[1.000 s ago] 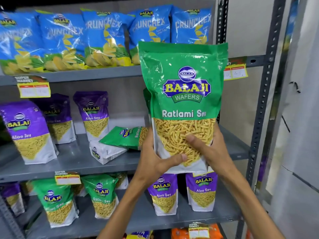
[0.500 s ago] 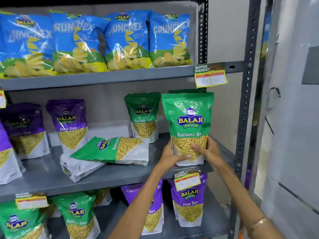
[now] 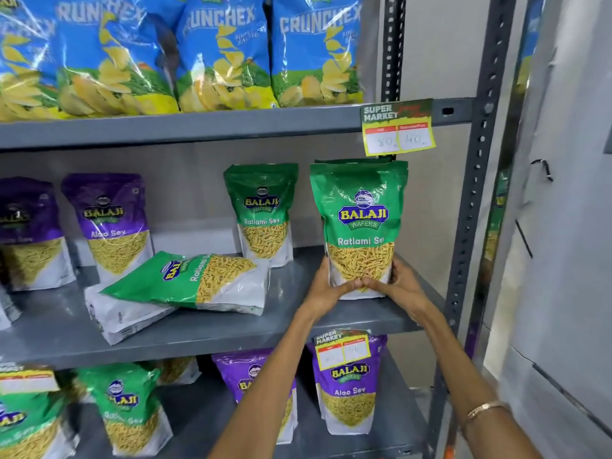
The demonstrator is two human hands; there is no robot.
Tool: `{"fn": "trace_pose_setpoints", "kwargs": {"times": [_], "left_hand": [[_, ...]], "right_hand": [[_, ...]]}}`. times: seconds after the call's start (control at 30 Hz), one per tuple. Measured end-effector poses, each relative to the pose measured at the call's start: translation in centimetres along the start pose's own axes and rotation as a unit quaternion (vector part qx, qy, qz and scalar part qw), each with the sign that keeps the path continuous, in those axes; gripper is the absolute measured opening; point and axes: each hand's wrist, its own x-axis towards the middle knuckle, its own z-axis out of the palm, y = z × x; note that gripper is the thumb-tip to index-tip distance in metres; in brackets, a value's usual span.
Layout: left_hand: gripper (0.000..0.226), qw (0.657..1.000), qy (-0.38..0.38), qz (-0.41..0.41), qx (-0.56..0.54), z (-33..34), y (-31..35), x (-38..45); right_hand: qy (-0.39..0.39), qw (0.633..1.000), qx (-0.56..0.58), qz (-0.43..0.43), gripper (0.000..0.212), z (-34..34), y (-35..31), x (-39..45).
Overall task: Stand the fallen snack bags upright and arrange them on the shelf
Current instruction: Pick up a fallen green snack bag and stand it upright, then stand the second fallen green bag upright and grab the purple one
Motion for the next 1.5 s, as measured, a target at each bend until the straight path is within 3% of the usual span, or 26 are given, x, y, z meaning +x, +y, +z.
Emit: {"fn": "trace_pose_setpoints", "kwargs": {"times": [0.13, 0.23, 0.3, 0.37, 0.43, 0.5, 0.57, 0.63, 0.73, 0.83, 0.93, 1.0, 1.07, 1.17, 1.33, 1.43, 1.5], "left_hand": [[0.079, 1.0, 0.01, -0.009, -0.003, 0.1, -0.3, 0.1], [0.081, 0.999, 0.021, -0.021, -0.016, -0.1, -0.2, -0.1], [0.089, 0.998, 0.013, -0.029, -0.046, -0.4, 0.6, -1.0], [0.097, 0.997, 0.025, -0.036, -0.058, -0.9, 1.6, -3.3], [0.089, 0.994, 0.088, -0.019, -0.06, -1.9, 1.9, -5.9], [0.061, 0.98, 0.18, 0.026, -0.075, -3.6, 2.0, -9.0], [0.029, 0.945, 0.303, 0.039, -0.119, -4.6, 2.5, -11.2], [0.019, 0.877, 0.447, 0.017, -0.178, -6.3, 2.4, -12.3], [0.038, 0.787, 0.564, -0.059, -0.244, -9.3, 2.4, -12.2], [0.075, 0.758, 0.576, -0.186, -0.242, -11.7, 2.3, -11.1], [0.126, 0.764, 0.503, -0.278, -0.292, -13.1, 3.2, -10.3], [0.129, 0.773, 0.471, -0.276, -0.323, -14.4, 3.1, -9.8], [0.107, 0.791, 0.429, -0.291, -0.324, -15.7, 3.3, -9.8], [0.065, 0.816, 0.374, -0.301, -0.322, -17.5, 2.5, -10.3], [0.026, 0.849, 0.312, -0.248, -0.348, -19.9, 1.6, -12.8], [0.028, 0.884, 0.328, -0.177, -0.281, -20.9, 1.8, -14.3], [0.008, 0.906, 0.334, -0.144, -0.218, -21.3, 2.7, -15.5]], "right_hand": [[-0.009, 1.0, -0.022, 0.0, 0.073, 0.1, 0.0, -0.2], [0.003, 0.999, -0.031, -0.014, 0.084, 0.3, -0.4, -0.5], [0.035, 0.997, -0.039, -0.048, 0.09, 0.6, -0.6, -0.7], [0.119, 0.987, -0.064, -0.088, 0.087, 1.6, -1.3, -2.6], [0.233, 0.952, -0.129, -0.15, 0.072, 3.4, -1.9, -5.2], [0.259, 0.919, -0.168, -0.246, 0.037, 6.3, -3.4, -6.6], [0.202, 0.916, -0.168, -0.303, 0.013, 8.8, -5.0, -5.8], [0.118, 0.933, -0.156, -0.301, 0.01, 12.1, -7.4, -3.5], [-0.04, 0.958, -0.147, -0.241, 0.005, 17.0, -11.2, 1.1], [-0.146, 0.961, -0.176, -0.155, 0.018, 21.4, -12.8, 5.8], [-0.22, 0.944, -0.23, -0.09, 0.035, 24.4, -13.4, 7.8], [-0.262, 0.93, -0.257, -0.029, 0.053, 25.4, -13.2, 8.1], [-0.274, 0.913, -0.302, 0.032, 0.069, 25.8, -12.8, 8.4], [-0.281, 0.893, -0.34, 0.083, 0.068, 25.8, -13.5, 8.3], [-0.264, 0.931, -0.234, 0.091, 0.028, 23.0, -14.9, 2.8], [-0.217, 0.966, -0.112, 0.08, 0.067, 22.8, -13.6, -0.9], [-0.165, 0.984, -0.029, 0.065, 0.077, 23.6, -12.4, -3.2]]}}
